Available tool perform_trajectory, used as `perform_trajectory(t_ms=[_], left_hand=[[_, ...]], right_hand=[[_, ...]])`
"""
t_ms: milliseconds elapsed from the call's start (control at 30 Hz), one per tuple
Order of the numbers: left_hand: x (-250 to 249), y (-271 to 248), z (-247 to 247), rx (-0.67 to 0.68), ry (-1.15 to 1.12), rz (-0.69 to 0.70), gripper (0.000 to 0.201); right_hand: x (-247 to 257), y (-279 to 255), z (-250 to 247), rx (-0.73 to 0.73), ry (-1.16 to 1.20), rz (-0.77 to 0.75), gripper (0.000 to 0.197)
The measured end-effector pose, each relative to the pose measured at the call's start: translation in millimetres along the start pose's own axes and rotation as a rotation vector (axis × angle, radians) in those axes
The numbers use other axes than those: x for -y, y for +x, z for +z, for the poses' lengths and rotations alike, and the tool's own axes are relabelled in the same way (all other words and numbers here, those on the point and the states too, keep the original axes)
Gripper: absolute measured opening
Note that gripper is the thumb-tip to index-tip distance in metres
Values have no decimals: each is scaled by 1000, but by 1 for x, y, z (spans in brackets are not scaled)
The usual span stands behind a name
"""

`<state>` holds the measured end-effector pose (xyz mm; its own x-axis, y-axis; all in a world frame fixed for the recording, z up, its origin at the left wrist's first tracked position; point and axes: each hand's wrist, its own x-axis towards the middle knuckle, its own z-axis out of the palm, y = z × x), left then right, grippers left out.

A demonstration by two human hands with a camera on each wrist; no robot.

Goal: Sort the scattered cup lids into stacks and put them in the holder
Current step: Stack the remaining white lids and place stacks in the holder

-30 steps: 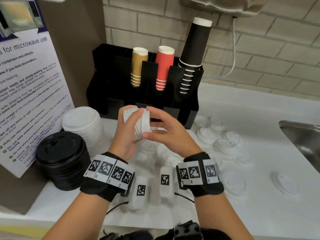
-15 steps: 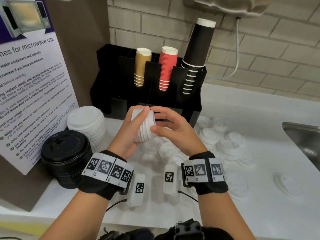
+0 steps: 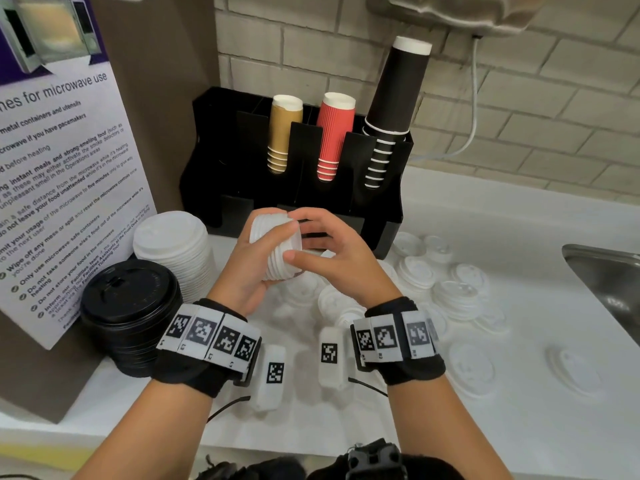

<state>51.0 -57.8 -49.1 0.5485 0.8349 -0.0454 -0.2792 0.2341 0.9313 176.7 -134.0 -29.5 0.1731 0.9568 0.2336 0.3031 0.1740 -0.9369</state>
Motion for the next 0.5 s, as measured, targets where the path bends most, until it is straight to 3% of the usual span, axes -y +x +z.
perform_trajectory(t_ms=[100,167,300,367,500], left_hand=[[-6,7,-4,-127,-35,107,19],[-10,12,-7,-220,-35,183,21],[-11,14,-12,-254,-39,226,24],[-9,12,-14,-245,-19,228,25],[-6,11,-19,-242,-11,222,25]], right_hand=[[2,22,-2,31,-35,85,31],[-2,40,-4,54,-213,200,28],[-24,70,14,448,-947,488,38],[-35,76,26,563,-1151,605,44],[-44,80,29,534,-1162,646,42]])
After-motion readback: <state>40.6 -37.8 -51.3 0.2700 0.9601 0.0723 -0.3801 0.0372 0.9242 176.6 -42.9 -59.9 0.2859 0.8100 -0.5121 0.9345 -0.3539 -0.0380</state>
